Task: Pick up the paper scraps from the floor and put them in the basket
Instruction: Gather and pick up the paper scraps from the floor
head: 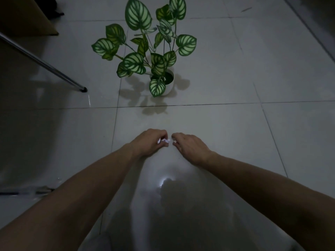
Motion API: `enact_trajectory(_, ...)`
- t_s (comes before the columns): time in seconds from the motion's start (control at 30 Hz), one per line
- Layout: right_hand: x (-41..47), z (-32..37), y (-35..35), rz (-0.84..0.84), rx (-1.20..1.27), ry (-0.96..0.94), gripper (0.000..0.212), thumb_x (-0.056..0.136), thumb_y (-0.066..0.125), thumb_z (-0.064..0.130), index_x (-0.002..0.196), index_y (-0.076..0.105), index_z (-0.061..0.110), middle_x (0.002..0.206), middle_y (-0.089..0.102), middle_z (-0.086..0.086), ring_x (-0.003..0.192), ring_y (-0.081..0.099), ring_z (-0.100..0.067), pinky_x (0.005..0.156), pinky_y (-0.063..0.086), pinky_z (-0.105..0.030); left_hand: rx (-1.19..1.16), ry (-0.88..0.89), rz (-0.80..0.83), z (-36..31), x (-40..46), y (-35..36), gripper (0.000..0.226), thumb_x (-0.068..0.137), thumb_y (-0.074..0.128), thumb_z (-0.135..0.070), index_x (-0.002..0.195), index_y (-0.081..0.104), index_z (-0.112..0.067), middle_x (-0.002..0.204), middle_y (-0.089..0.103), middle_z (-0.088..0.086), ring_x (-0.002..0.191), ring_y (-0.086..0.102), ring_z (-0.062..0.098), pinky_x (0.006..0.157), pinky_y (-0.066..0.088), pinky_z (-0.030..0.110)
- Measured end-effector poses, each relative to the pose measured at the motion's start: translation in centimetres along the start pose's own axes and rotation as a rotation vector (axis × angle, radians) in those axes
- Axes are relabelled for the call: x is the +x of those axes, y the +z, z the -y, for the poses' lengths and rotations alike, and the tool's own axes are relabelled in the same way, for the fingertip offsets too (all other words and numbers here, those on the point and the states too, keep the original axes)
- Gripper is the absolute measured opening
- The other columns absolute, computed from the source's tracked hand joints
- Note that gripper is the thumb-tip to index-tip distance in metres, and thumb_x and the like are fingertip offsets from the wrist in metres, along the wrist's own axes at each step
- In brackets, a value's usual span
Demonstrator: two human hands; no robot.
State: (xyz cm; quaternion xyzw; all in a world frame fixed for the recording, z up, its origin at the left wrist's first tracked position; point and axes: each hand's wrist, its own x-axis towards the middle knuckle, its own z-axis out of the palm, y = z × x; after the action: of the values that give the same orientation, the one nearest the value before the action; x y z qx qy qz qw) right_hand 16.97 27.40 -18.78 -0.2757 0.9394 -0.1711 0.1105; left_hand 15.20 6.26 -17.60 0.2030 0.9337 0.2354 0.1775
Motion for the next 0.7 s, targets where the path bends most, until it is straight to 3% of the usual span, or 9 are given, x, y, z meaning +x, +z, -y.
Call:
enact_trajectory(0.13,0.8,0.2,0.5,-0.016,-0.126,-0.098,0.046,0.104,0.041,0.030,0.147,0.035,0.017,0.119,0.063,-0.016,0.089,0.064,-0.037,0.074,0.048,-0.041,-0.128,-0.135,-0.049,1.1,-0.2,-0.9,0.022,0.096,0.059,-0.039,0.097,0.061,-0.017,0.096,0.069,0.004,0.085,0.061,0.022,0.071,0.049,0.034)
enact_trajectory(0.3,1.3,0.5,0.2,0.001,-0.239,-0.147,0.027,0.099,0.047,0.026,0.125,0.050,0.019,0.101,0.058,-0.013,0.075,0.062,-0.036,0.062,0.046,-0.040,-0.349,-0.361,-0.154,2.4,0.0,-2.5,0.027,0.089,0.067,-0.039,0.089,0.061,-0.013,0.083,0.065,0.000,0.071,0.055,0.014,0.061,0.043,0.027)
enact_trajectory(0.4,1.5,0.5,0.3,0.022,-0.250,-0.167,0.021,0.098,0.048,0.023,0.117,0.051,0.013,0.100,0.058,-0.015,0.072,0.061,-0.037,0.060,0.041,-0.039,-0.455,-0.412,-0.195,2.2,0.4,-2.9,0.028,0.089,0.069,-0.035,0.088,0.061,-0.008,0.076,0.062,0.000,0.065,0.049,0.013,0.057,0.038,0.027)
enact_trajectory(0.53,2.4,0.4,-1.1,0.114,0.017,-0.007,0.020,0.103,0.039,0.030,0.107,0.053,0.016,0.108,0.062,-0.013,0.087,0.061,-0.034,0.071,0.043,-0.037,-0.519,-0.411,-0.155,1.3,1.0,-2.6,0.024,0.089,0.069,-0.037,0.083,0.060,-0.016,0.077,0.063,0.001,0.066,0.049,0.013,0.059,0.038,0.028)
enact_trajectory(0.7,2.6,-1.9,-4.4,-0.110,0.391,0.299,0.019,0.100,0.046,0.026,0.098,0.063,0.019,0.093,0.068,0.000,0.084,0.062,-0.018,0.070,0.038,-0.023,-0.532,-0.372,-0.136,-0.6,2.1,-2.5,0.027,0.089,0.070,-0.035,0.086,0.061,-0.010,0.075,0.061,0.000,0.064,0.047,0.013,0.058,0.037,0.027)
